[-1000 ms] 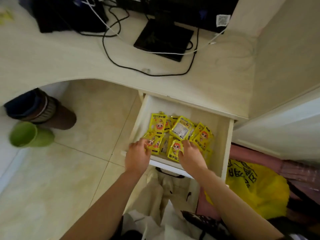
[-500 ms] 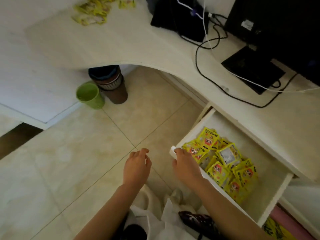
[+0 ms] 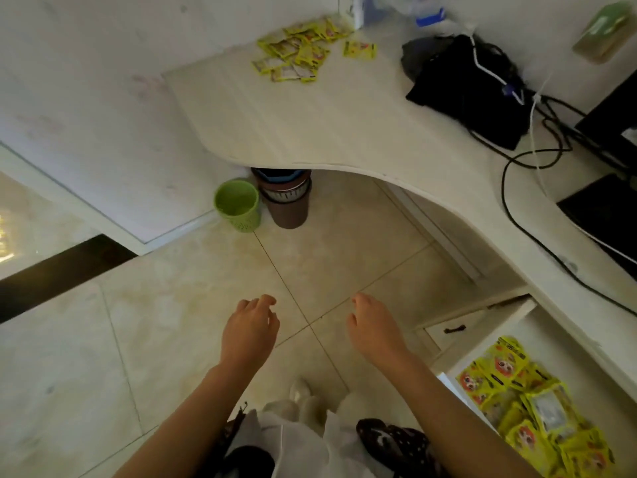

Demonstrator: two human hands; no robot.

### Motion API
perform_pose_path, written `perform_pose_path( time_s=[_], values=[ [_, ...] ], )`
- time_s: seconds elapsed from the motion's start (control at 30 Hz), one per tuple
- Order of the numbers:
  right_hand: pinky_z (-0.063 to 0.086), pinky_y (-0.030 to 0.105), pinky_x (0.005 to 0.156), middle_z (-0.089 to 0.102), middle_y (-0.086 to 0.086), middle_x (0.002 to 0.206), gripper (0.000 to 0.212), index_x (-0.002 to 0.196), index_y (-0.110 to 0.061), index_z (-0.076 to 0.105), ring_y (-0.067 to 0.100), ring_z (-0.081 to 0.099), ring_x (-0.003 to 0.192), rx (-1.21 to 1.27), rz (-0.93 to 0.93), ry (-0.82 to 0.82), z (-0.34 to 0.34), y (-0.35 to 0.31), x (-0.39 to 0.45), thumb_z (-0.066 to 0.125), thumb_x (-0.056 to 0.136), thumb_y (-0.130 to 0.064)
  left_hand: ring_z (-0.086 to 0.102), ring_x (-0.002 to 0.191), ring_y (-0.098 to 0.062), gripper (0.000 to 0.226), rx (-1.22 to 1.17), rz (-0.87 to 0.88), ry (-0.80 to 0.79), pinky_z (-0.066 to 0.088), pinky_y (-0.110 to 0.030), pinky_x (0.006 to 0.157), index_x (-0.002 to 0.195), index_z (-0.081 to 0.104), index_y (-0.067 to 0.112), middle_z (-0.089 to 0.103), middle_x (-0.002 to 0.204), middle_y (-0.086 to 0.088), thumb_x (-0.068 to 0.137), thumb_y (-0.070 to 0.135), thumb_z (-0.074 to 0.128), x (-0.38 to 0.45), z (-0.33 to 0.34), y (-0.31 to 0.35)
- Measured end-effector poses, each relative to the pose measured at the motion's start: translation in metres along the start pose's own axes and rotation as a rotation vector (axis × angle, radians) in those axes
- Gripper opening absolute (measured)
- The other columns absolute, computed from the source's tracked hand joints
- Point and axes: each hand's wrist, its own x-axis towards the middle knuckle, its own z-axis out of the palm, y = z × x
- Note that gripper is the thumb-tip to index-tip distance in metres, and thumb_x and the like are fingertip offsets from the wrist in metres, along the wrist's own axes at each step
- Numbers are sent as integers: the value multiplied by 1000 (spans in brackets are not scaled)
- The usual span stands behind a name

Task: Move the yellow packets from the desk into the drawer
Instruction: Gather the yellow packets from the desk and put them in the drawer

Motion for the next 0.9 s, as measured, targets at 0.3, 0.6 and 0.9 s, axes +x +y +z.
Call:
perform_pose_path(
  time_s=[0.3, 0.6, 0.9],
  values=[
    [48, 36, 92, 55, 8, 124, 34, 128, -8, 47, 24, 52, 112, -61, -48, 24, -39, -43, 105, 39, 97, -21, 54, 106, -18, 27, 24, 14, 44, 50, -32, 78, 118, 58, 20, 68, 104, 4, 93, 23, 49, 111, -30, -8],
    [46, 37, 91, 56, 13, 123, 33, 126, -9, 48, 29, 54, 112, -130, -94, 1, -108, -54, 242, 41, 96, -21, 53, 105, -17, 26, -14, -13, 66, 48, -30, 81, 117, 58, 20, 66, 107, 5, 94, 26, 48, 241, -40, 36],
    [49, 38, 91, 54, 7, 128, 37, 133, -14, 44, 25, 51, 116, -140, -169, 9, -169, -76, 356, 39, 98, -24, 52, 108, -16, 26, -75, -29, 99, 47, -30, 85, 117, 59, 19, 65, 107, 5, 94, 24, 49, 349, -66, 62]
  ],
)
